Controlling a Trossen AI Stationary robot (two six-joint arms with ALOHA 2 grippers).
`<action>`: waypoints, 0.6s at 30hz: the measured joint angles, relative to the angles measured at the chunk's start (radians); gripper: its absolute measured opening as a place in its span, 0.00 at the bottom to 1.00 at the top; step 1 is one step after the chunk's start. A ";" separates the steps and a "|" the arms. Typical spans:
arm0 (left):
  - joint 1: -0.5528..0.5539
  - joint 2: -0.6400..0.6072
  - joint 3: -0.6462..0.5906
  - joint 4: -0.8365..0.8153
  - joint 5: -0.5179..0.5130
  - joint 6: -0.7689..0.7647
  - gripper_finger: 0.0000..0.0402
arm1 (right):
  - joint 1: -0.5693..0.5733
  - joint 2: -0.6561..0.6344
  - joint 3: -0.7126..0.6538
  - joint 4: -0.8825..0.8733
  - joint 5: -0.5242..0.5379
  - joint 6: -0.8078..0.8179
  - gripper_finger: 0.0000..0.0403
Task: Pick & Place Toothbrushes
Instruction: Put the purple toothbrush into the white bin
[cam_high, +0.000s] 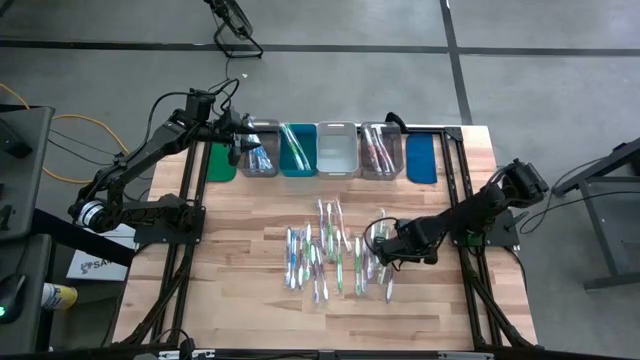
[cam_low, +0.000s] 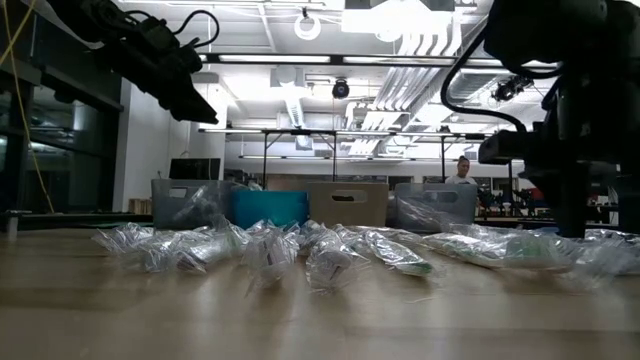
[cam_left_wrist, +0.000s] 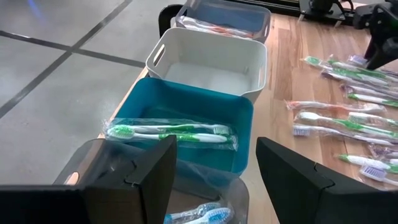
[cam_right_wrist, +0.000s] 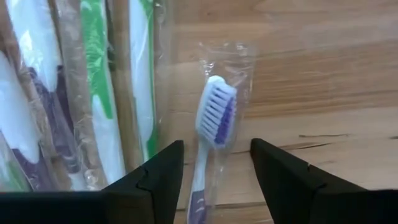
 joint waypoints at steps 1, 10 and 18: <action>0.000 0.000 0.000 -0.001 0.000 0.000 0.54 | 0.000 0.000 0.000 -0.003 -0.003 0.005 0.44; 0.000 0.000 0.000 0.000 0.000 0.000 0.54 | 0.002 -0.003 -0.002 -0.039 -0.012 -0.007 0.16; 0.000 0.000 0.000 0.000 0.000 -0.001 0.54 | -0.005 -0.054 -0.008 -0.085 -0.009 -0.046 0.02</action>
